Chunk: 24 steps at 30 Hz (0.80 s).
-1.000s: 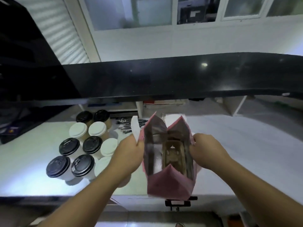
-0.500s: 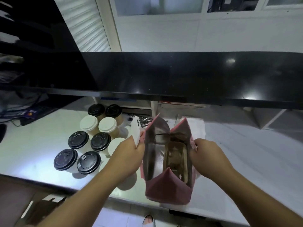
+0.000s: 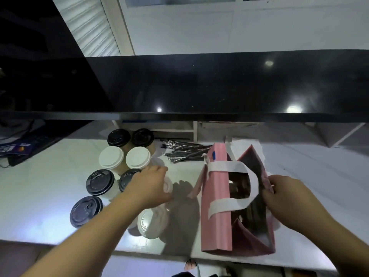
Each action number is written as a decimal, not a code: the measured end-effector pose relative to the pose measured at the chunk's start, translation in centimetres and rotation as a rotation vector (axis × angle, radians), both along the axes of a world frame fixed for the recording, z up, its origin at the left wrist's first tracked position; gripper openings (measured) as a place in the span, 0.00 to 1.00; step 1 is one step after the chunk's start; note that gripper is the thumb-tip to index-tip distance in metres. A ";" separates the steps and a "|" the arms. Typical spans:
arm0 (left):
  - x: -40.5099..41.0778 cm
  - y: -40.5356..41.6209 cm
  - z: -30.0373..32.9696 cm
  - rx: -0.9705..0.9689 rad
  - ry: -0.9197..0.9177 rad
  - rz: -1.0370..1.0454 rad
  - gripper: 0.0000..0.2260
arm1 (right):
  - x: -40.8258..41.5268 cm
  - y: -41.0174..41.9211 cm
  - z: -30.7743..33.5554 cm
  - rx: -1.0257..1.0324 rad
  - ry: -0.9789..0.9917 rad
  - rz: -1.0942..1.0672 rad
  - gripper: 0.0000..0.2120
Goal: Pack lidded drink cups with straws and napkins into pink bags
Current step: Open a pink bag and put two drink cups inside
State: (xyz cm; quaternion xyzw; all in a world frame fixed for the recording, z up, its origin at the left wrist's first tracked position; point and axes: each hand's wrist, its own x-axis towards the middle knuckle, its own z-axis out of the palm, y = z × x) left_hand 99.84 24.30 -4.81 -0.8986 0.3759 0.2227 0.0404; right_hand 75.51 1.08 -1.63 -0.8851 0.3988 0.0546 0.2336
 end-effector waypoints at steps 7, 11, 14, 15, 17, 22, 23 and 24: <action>1.9 -0.4 -4.1 0.153 -0.100 -0.083 0.38 | -0.1 0.6 -0.1 -0.018 -0.026 -0.010 0.19; 1.5 -0.6 -3.9 0.168 -0.121 -0.071 0.33 | -0.1 0.7 -0.1 -0.022 -0.035 0.014 0.19; 0.4 -0.9 -0.8 0.123 -0.102 -0.036 0.35 | -0.3 0.7 0.2 0.016 -0.031 0.018 0.16; 0.0 -1.0 0.9 0.071 -0.088 -0.014 0.36 | -0.5 0.6 0.2 0.030 -0.035 0.021 0.16; -0.8 -1.2 4.8 -0.086 -0.040 0.034 0.40 | -0.8 0.3 0.2 0.050 -0.043 0.029 0.16; -5.0 -2.5 15.3 -0.552 -0.030 -0.089 0.42 | -1.3 -0.3 -0.3 0.044 -0.084 0.066 0.17; -6.3 -3.2 16.9 -0.623 -0.013 -0.107 0.41 | -1.4 -0.3 -0.3 0.049 -0.088 0.074 0.16; -7.6 -4.1 17.8 -0.666 0.001 -0.134 0.40 | -1.5 -0.4 -0.4 0.059 -0.091 0.082 0.15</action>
